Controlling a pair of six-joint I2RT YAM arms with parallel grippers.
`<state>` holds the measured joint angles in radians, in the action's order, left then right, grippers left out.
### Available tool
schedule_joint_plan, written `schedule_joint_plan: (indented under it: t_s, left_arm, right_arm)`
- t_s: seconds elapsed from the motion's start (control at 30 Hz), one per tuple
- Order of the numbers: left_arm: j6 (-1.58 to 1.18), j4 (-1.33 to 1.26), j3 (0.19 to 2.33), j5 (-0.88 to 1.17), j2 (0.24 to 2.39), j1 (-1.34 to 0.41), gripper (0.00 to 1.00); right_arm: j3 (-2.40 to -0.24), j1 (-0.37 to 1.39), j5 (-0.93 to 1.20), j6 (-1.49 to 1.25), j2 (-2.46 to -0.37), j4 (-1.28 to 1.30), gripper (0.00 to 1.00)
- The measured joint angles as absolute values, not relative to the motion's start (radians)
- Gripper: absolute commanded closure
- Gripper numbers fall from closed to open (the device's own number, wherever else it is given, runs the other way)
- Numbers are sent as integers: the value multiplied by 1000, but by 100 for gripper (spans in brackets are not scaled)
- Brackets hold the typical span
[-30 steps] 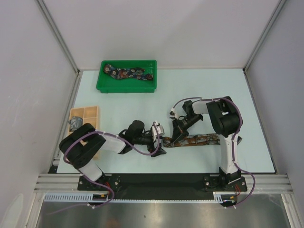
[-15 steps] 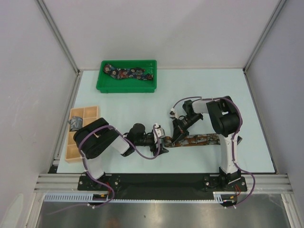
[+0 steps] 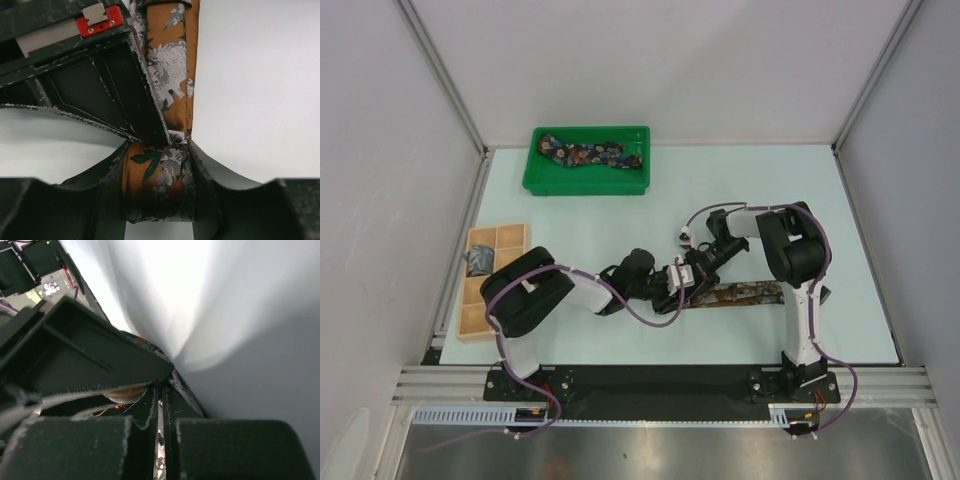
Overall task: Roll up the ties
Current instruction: Roll the tie at the center of the board.
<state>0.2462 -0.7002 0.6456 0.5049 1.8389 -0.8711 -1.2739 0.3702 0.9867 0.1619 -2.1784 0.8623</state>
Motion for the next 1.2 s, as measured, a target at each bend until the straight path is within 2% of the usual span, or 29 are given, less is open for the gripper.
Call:
schedule_joint_plan:
  t_s: [0.13,0.2,0.27,0.3,0.4,0.53,0.77,0.97,1.2]
  left_arm:
    - [299,-446,769,481,1827,-889,71]
    - [332,-300,845,452,1827,-905,73]
    - [361,-176,908,416,1831,-922,76]
    - [375,-117,941,398,1836,-930,76]
    - [416,7,1013,357,1850,-950,80]
    - [480,150,1108,319,1881,-967,83]
    - [517,243,1176,319,1912,-970,83]
    - [516,270,1195,322,1923,-970,83]
    - [514,275,1200,328,1926,-968,83]
  right_arm:
    - [-1271,354,976,161,-2172,864,100]
    - [-1268,347,970,158,-2168,865,100]
    - [-1265,344,967,158,-2165,865,94]
    - [-1264,343,966,158,-2164,865,86]
    - [-1252,331,963,155,-2152,865,76]
    - [-1215,287,973,152,-2123,867,69]
    - [-1119,173,1010,200,-2048,868,60]
    - [-1069,183,1092,192,-2015,811,55]
    - [-1007,202,1147,75,-1957,634,54]
